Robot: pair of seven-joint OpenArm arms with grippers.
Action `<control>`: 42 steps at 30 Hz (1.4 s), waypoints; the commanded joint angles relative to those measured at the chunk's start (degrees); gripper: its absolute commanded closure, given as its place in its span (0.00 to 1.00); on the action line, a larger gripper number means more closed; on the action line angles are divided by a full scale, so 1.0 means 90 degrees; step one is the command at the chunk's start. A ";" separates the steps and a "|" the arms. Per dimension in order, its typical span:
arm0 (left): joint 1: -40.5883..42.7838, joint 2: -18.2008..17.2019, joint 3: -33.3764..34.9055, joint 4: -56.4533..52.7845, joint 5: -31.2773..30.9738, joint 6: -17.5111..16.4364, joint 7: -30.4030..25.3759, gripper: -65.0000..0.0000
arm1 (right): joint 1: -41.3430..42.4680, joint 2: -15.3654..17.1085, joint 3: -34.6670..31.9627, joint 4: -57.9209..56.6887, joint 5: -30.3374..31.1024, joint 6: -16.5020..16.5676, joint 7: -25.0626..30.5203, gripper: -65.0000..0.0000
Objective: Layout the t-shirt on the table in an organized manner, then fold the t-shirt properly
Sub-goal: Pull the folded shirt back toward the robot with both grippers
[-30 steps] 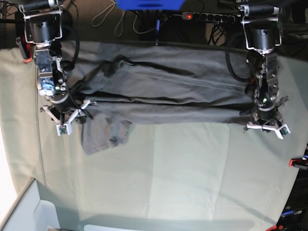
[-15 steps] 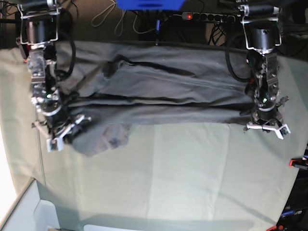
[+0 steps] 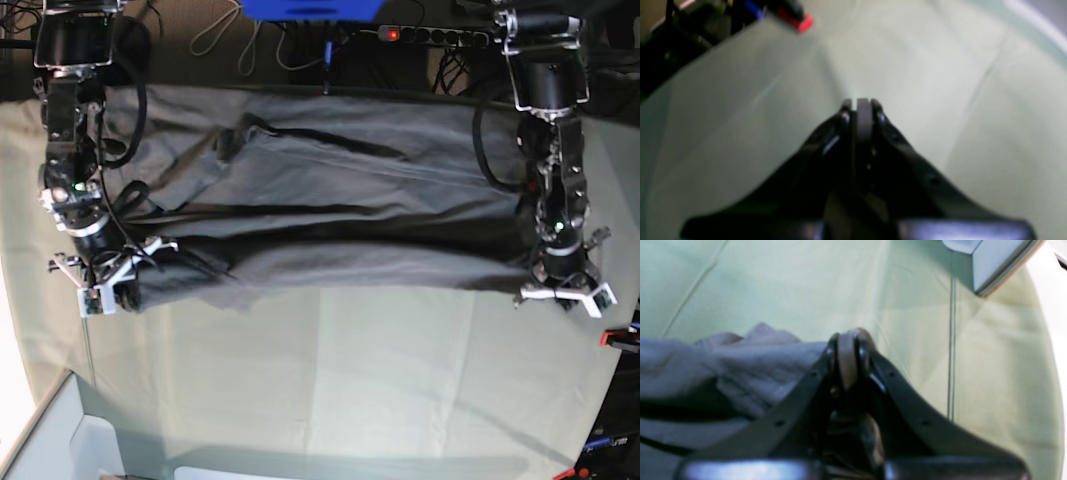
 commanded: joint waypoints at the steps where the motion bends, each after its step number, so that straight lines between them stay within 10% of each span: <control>1: -0.0163 -0.0073 -0.0014 0.0187 0.0044 0.0010 -0.0175 1.00 | 0.0157 0.0056 0.0032 0.0147 0.0048 0.0077 0.0239 1.00; 13: -0.0241 -0.0073 -0.0034 0.0383 0.0044 0.0019 -0.0175 1.00 | 0.0616 0.0104 0.0032 -0.0137 0.0048 0.0116 0.0219 1.00; 42: 0.1566 0.0112 -0.0805 0.0998 -0.0005 -0.0010 -0.0185 1.00 | -0.2636 0.0075 0.0413 0.0821 0.0018 0.0565 0.1772 1.00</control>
